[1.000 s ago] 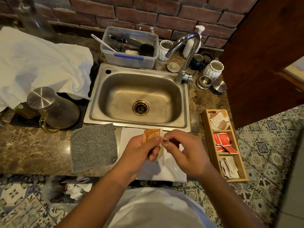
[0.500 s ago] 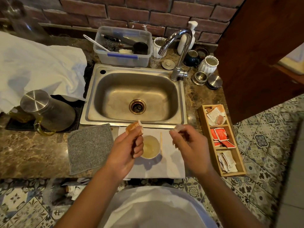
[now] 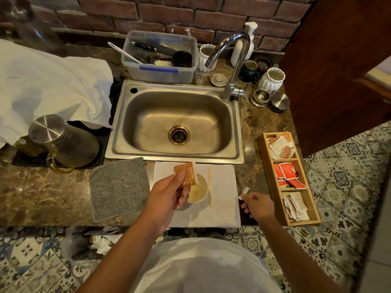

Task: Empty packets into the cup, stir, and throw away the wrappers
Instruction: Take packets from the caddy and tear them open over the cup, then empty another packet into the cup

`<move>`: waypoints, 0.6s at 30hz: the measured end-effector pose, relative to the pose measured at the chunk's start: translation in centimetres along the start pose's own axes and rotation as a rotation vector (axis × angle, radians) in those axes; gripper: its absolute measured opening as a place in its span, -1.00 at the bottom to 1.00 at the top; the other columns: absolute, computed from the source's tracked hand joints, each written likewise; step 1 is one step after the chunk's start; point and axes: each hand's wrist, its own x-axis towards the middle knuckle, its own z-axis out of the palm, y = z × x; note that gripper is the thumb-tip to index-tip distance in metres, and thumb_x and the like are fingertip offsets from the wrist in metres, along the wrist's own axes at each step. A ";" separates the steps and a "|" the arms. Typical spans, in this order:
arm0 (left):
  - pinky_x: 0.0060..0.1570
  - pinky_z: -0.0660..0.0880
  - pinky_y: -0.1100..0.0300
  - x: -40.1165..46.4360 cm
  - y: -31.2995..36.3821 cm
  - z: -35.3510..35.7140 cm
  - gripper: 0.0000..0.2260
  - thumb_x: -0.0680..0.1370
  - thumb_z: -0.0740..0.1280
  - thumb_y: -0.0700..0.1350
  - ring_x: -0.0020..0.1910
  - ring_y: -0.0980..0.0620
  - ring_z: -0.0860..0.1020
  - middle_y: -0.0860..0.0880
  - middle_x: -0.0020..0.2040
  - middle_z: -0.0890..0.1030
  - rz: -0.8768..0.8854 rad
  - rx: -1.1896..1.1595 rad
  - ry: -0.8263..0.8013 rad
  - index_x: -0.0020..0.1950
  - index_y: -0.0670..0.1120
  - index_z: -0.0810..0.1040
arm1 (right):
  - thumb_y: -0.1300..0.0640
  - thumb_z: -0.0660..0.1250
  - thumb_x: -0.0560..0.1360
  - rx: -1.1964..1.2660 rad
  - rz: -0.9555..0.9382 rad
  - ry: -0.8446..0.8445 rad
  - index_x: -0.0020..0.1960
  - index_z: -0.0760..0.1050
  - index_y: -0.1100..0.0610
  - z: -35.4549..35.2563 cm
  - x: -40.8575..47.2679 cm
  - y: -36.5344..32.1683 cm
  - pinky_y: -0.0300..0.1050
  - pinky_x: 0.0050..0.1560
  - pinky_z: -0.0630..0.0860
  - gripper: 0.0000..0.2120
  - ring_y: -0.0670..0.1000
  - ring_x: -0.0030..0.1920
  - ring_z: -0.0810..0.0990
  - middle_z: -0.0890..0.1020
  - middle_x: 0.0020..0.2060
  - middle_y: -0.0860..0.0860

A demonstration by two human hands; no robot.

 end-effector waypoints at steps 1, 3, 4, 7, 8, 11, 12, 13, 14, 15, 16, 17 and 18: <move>-0.43 0.21 0.20 0.0 -0.1 -0.1 -0.63 0.53 0.32 0.12 -0.47 0.06 0.31 -0.10 -0.42 0.41 0.003 0.028 0.003 -0.19 -0.20 0.54 | 0.06 0.39 0.59 -0.019 0.018 0.016 -0.11 0.66 0.15 -0.1 0.3 0.4 -0.03 -0.21 0.63 -0.81 -0.01 -0.33 0.61 0.72 -0.29 0.07; -0.44 0.24 0.24 0.0 -0.2 -0.2 -0.67 0.51 0.34 0.11 -0.48 0.07 0.32 -0.08 -0.42 0.44 0.011 0.048 -0.006 -0.23 -0.15 0.56 | 0.05 0.40 0.58 -0.062 0.028 0.037 -0.11 0.65 0.14 -0.4 0.9 1.1 -0.01 -0.17 0.66 -0.82 0.00 -0.31 0.63 0.71 -0.29 0.06; -0.46 0.25 0.26 0.1 -0.2 -0.3 -0.72 0.52 0.35 0.07 -0.49 0.08 0.32 -0.08 -0.41 0.47 0.017 0.042 -0.013 -0.19 -0.14 0.59 | 0.04 0.41 0.57 -0.086 0.028 0.044 -0.13 0.64 0.14 -0.5 1.2 1.4 0.01 -0.15 0.67 -0.81 0.00 -0.31 0.64 0.71 -0.30 0.05; -0.52 0.24 0.29 0.5 -0.1 -0.3 -0.75 0.51 0.36 -0.02 -0.54 0.10 0.34 -0.08 -0.39 0.56 0.028 0.003 -0.038 0.05 -0.18 0.59 | 0.04 0.43 0.56 -0.144 0.022 0.054 -0.18 0.63 0.13 -0.5 1.9 2.0 0.06 -0.11 0.68 -0.80 0.02 -0.30 0.65 0.70 -0.32 0.04; -0.53 0.23 0.28 0.5 0.0 -0.3 -0.73 0.51 0.36 -0.03 -0.56 0.10 0.35 -0.10 -0.37 0.59 0.029 0.001 -0.043 0.09 -0.19 0.55 | 0.04 0.43 0.56 -0.154 0.022 0.057 -0.19 0.62 0.13 -0.4 2.0 2.2 0.05 -0.11 0.68 -0.79 0.02 -0.30 0.65 0.69 -0.32 0.03; -0.58 0.27 0.29 0.5 0.0 -0.1 -0.73 0.50 0.36 -0.06 -0.56 0.06 0.40 -0.16 -0.30 0.65 0.030 -0.003 -0.049 0.10 -0.21 0.49 | 0.01 0.43 0.55 -0.192 0.021 0.062 -0.18 0.59 0.12 -0.3 2.2 2.5 0.01 -0.14 0.63 -0.78 0.01 -0.31 0.62 0.68 -0.32 0.02; -0.58 0.30 0.28 0.6 0.0 0.0 -0.74 0.51 0.36 -0.06 -0.56 0.05 0.43 -0.18 -0.27 0.67 0.029 -0.001 -0.047 0.08 -0.20 0.49 | -0.01 0.43 0.55 -0.204 0.023 0.074 -0.15 0.56 0.12 -0.3 2.1 2.4 0.00 -0.14 0.61 -0.78 0.01 -0.29 0.62 0.66 -0.30 0.03; -0.58 0.33 0.27 0.6 -0.1 -0.1 -0.76 0.51 0.35 -0.06 -0.55 0.04 0.46 -0.21 -0.24 0.69 0.029 0.006 -0.044 0.07 -0.19 0.49 | -0.03 0.43 0.54 -0.209 0.028 0.095 -0.10 0.52 0.13 -0.4 1.9 2.2 -0.01 -0.16 0.59 -0.76 0.02 -0.26 0.61 0.64 -0.26 0.03; -0.56 0.35 0.25 0.6 -0.3 -0.2 -0.77 0.53 0.34 -0.05 -0.54 0.02 0.48 -0.23 -0.20 0.70 0.030 0.016 -0.041 0.07 -0.19 0.49 | -0.05 0.42 0.54 -0.201 0.027 0.120 -0.02 0.46 0.13 -0.5 1.5 1.9 -0.03 -0.19 0.58 -0.73 0.03 -0.23 0.61 0.61 -0.24 0.03; -0.53 0.37 0.22 0.6 -0.4 -0.3 -0.77 0.55 0.32 -0.04 -0.52 0.01 0.50 -0.24 -0.18 0.71 0.030 0.023 -0.037 0.06 -0.19 0.50 | -0.07 0.41 0.55 -0.186 0.020 0.142 0.05 0.41 0.13 -0.7 1.0 1.5 -0.06 -0.23 0.55 -0.69 0.03 -0.24 0.60 0.58 -0.23 0.03; -0.51 0.39 0.21 0.6 -0.5 -0.4 -0.76 0.58 0.28 -0.04 -0.50 -0.01 0.51 -0.25 -0.16 0.71 0.030 0.022 -0.029 0.07 -0.21 0.52 | -0.07 0.39 0.56 -0.168 0.005 0.156 0.10 0.38 0.13 -0.8 0.4 0.9 -0.08 -0.27 0.53 -0.68 0.03 -0.25 0.59 0.57 -0.23 0.04; -0.49 0.43 0.21 0.6 -0.7 -0.5 -0.75 0.60 0.25 -0.05 -0.48 -0.03 0.52 -0.25 -0.16 0.71 0.027 0.011 -0.015 0.07 -0.23 0.54 | -0.05 0.36 0.58 -0.147 -0.020 0.161 0.11 0.37 0.13 -0.8 -0.4 0.2 -0.09 -0.29 0.52 -0.70 0.02 -0.26 0.59 0.57 -0.22 0.04; -0.46 0.46 0.21 0.6 -0.9 -0.6 -0.73 0.62 0.23 -0.06 -0.45 -0.03 0.53 -0.23 -0.17 0.72 0.025 0.001 0.009 0.07 -0.24 0.57 | -0.04 0.34 0.59 -0.128 -0.061 0.154 0.10 0.38 0.12 -0.8 -1.2 -0.6 -0.08 -0.26 0.55 -0.74 0.02 -0.24 0.59 0.58 -0.21 0.05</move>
